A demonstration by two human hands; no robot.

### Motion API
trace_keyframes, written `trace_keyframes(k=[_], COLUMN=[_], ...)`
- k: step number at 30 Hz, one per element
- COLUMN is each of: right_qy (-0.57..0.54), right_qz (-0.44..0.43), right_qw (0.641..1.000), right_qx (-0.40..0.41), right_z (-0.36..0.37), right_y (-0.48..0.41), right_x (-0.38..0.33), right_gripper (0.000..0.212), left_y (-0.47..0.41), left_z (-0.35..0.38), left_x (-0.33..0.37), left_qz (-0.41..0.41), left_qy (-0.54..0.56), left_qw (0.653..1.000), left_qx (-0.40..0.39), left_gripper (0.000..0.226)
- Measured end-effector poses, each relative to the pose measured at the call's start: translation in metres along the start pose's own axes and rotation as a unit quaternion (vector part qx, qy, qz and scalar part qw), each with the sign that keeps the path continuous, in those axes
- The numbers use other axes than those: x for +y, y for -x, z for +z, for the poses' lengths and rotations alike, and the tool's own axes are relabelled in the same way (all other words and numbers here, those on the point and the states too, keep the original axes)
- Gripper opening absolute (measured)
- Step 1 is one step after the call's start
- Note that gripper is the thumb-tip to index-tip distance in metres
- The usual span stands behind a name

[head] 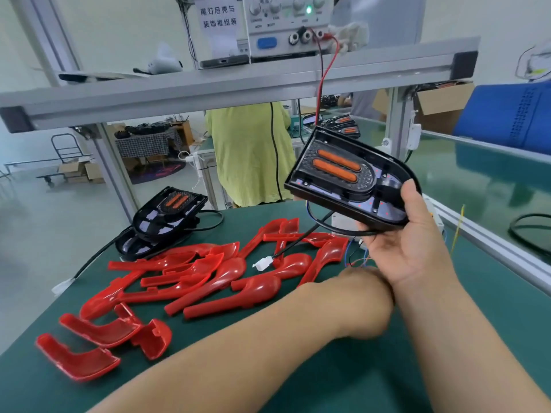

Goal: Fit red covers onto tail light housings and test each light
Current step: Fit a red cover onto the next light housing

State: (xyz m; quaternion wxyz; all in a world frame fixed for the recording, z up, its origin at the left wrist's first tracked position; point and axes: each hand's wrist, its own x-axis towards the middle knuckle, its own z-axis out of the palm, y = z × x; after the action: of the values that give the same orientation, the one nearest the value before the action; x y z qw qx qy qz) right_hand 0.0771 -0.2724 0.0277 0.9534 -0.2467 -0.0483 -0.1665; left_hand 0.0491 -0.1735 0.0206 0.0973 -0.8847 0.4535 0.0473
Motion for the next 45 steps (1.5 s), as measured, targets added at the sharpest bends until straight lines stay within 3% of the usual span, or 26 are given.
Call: trace_keyframes(k=[2, 4, 7, 10, 11, 15, 22, 26, 29, 33, 37, 41, 45], right_qy=[-0.005, 0.018, 0.036, 0.039, 0.043, 0.051, 0.090, 0.110, 0.135, 0.182, 0.237, 0.291, 0.324], right_qz=[0.014, 0.024, 0.048, 0.073, 0.077, 0.086, 0.098, 0.110, 0.119, 0.126, 0.147, 0.149, 0.153], right_qw=[1.000, 0.999, 0.997, 0.995, 0.995, 0.994, 0.991, 0.987, 0.983, 0.975, 0.960, 0.944, 0.933], right_qx=[0.026, 0.038, 0.051, 0.053, 0.053, 0.037, 0.030, 0.033, 0.031, 0.016, -0.017, -0.036, -0.043], right_z=[-0.001, -0.001, 0.000, -0.001, -0.002, -0.003, -0.004, -0.009, -0.011, -0.014, -0.015, -0.015, -0.015], right_y=[0.003, 0.003, 0.008, 0.010, 0.010, 0.010, 0.011, 0.008, 0.009, 0.009, 0.010, 0.010, 0.015], right_x=[0.004, 0.009, 0.020, 0.030, 0.032, 0.037, 0.039, 0.039, 0.041, 0.040, 0.035, 0.030, 0.029], right_gripper=[0.027, 0.023, 0.019, 0.021, 0.021, 0.021, 0.027, 0.021, 0.024, 0.025, 0.033, 0.057, 0.062], left_y=[0.031, 0.059, 0.089, 0.111, 0.115, 0.105, 0.070, 0.092, 0.110, 0.112, 0.108, 0.114, 0.128], left_z=[0.002, 0.012, 0.031, 0.056, 0.065, 0.080, 0.062, 0.049, 0.056, 0.069, 0.073, 0.067, 0.056], left_x=[-0.011, -0.029, -0.050, -0.062, -0.065, -0.076, -0.091, -0.108, -0.121, -0.119, -0.119, -0.119, -0.128], left_qz=[0.003, -0.029, -0.080, -0.145, -0.158, -0.159, -0.201, -0.281, -0.346, -0.351, -0.331, -0.352, -0.367], left_qy=[0.066, 0.121, 0.176, 0.152, 0.150, 0.186, 0.164, 0.176, 0.141, 0.143, 0.191, 0.290, 0.348], left_qw=[0.996, 0.986, 0.962, 0.964, 0.966, 0.953, 0.947, 0.909, 0.904, 0.914, 0.905, 0.843, 0.777], left_qx=[0.063, 0.110, 0.195, 0.162, 0.142, 0.181, 0.191, 0.251, 0.207, 0.148, 0.185, 0.284, 0.374], left_gripper=[0.013, 0.037, 0.045, 0.078, 0.079, 0.051, 0.054, 0.033, 0.030, 0.038, 0.029, 0.029, 0.030])
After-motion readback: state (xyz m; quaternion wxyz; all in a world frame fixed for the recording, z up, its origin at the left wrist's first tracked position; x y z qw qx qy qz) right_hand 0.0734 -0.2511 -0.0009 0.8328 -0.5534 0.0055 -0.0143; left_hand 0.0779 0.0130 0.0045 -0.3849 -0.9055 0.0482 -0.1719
